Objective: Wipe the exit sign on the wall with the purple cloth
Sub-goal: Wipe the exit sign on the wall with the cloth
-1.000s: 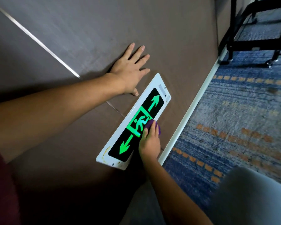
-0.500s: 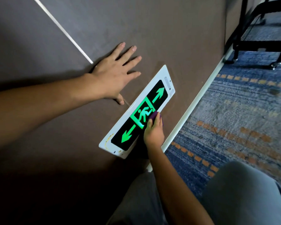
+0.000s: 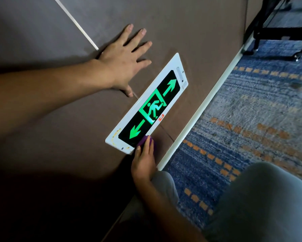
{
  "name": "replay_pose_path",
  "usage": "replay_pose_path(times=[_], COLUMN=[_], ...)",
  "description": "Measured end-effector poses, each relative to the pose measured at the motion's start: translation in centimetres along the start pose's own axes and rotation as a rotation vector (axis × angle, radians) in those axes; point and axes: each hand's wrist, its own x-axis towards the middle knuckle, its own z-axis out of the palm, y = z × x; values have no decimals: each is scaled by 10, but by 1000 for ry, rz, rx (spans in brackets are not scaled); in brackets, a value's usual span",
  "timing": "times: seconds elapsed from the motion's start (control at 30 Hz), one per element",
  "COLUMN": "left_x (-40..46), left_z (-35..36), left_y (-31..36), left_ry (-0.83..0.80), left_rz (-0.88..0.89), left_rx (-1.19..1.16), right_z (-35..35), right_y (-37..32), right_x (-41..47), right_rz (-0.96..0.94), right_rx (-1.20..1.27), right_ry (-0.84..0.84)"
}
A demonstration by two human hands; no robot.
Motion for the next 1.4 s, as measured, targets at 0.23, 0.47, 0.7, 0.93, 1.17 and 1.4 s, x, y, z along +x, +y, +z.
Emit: replay_pose_path(times=[0.23,0.47,0.7,0.93,1.17,1.4], left_x=[-1,0,1,1,-1,-1], left_z=[-2,-2,-3,-3,-9,-15], left_y=[-1,1,2,2,1,6], left_ry=[-26,-30,-36,-18,-78,-78], left_rz=[6,-4,-2,-14,-30,0], left_rx=[18,17,34,18,10,-46], right_z=[-16,-29,-5,-10,-18,-9], right_y=[-9,-16,-7,-16,-23,-25], right_x=[41,70,24,33,42,28], right_rz=[-30,-36,-69,7,6,115], right_rx=[29,21,-52,12,29,51], right_ry=[69,120,88,119,47,20])
